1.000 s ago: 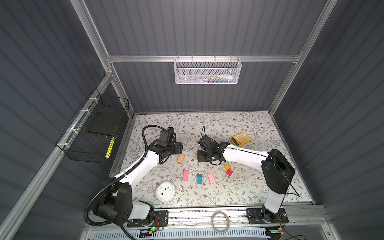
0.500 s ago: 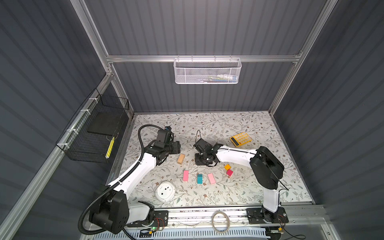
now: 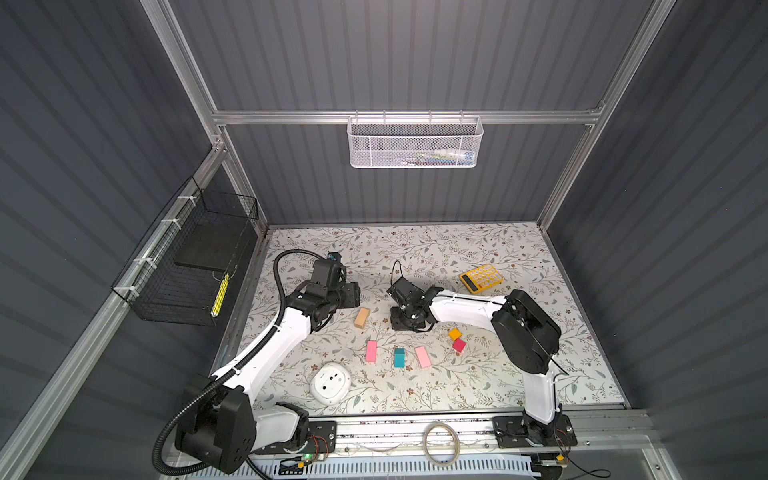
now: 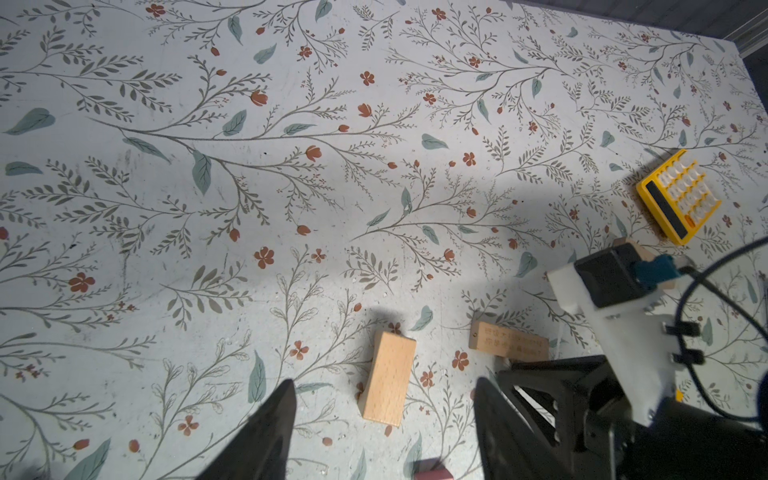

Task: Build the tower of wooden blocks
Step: 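Lower the right gripper onto the text-printed wooden block and close it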

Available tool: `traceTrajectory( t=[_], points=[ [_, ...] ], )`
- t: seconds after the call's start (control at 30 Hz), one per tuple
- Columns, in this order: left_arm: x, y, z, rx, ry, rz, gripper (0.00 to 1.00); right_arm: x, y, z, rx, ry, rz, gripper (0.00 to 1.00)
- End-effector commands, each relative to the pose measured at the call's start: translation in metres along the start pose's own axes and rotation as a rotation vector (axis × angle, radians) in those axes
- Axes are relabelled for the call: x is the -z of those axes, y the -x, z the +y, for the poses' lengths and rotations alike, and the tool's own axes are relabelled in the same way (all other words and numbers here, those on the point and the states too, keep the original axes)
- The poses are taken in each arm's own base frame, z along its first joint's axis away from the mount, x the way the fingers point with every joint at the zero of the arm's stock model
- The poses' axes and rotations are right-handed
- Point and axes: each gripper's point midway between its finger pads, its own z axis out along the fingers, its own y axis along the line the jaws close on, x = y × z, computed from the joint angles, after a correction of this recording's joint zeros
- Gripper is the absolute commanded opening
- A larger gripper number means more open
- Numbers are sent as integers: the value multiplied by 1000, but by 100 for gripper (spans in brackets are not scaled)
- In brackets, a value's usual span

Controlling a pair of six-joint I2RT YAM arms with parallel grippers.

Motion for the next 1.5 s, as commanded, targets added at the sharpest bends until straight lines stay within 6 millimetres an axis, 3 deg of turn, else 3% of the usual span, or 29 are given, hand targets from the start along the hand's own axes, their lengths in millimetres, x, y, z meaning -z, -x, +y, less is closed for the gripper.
traceTrajectory(
  t=[0.0, 0.43, 0.53, 0.7, 0.9, 1.07, 1.23, 1.47],
  points=[
    [13, 9, -5, 6, -11, -23, 68, -4, 10, -3, -21, 0, -15, 21],
    [28, 45, -9, 52, 15, -86, 68, -9, 24, -13, -29, -16, -19, 20],
    [30, 42, -13, 81, -29, -120, 68, -3, 22, -13, -26, -19, -16, 21],
    [35, 30, -15, 91, -84, -155, 68, 23, 20, -14, 1, -61, -38, 33],
    [46, 29, -11, 66, -62, -171, 69, 50, 30, -13, 49, -132, -95, 64],
    [49, 26, -6, 55, -39, -172, 70, 48, 37, -19, 102, -199, -98, 88],
    [50, 23, -2, 49, -19, -168, 70, 38, 45, -16, 137, -213, -91, 95],
    [48, 22, 0, 43, -6, -164, 70, 29, 53, -14, 132, -192, -95, 96]
  ],
)
